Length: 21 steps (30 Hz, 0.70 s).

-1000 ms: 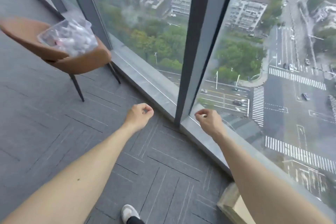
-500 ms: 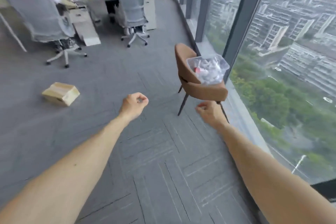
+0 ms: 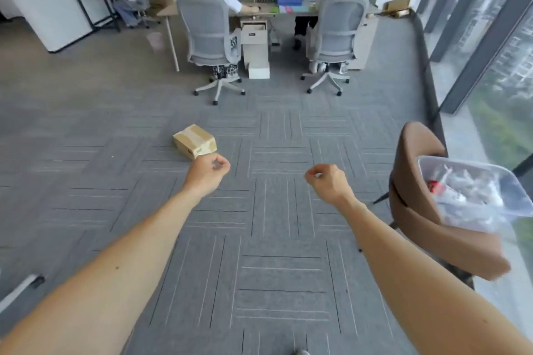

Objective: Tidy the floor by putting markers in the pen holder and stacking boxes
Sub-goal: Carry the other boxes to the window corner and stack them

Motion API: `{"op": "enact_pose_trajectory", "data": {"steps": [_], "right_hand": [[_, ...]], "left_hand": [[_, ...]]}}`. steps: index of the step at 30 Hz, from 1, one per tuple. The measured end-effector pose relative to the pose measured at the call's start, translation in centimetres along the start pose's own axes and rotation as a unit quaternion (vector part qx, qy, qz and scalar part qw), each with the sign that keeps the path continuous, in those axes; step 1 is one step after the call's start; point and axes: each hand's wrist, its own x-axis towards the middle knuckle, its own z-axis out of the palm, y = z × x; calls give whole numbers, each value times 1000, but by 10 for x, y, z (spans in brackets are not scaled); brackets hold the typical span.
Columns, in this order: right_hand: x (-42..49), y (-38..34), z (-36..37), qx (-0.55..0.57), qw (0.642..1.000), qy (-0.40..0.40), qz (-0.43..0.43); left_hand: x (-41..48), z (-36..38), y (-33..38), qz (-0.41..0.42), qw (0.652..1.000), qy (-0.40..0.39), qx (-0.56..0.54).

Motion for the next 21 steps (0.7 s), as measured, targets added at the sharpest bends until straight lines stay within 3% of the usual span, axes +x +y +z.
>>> {"op": "enact_pose_trajectory", "data": {"steps": [11, 21], "right_hand": [[225, -102, 110, -17, 984, -151, -91], [443, -218, 235, -12, 980, -182, -77]], "left_hand": [[172, -46, -59, -109, 991, 81, -13], [410, -127, -137, -136, 985, 105, -15]]}}
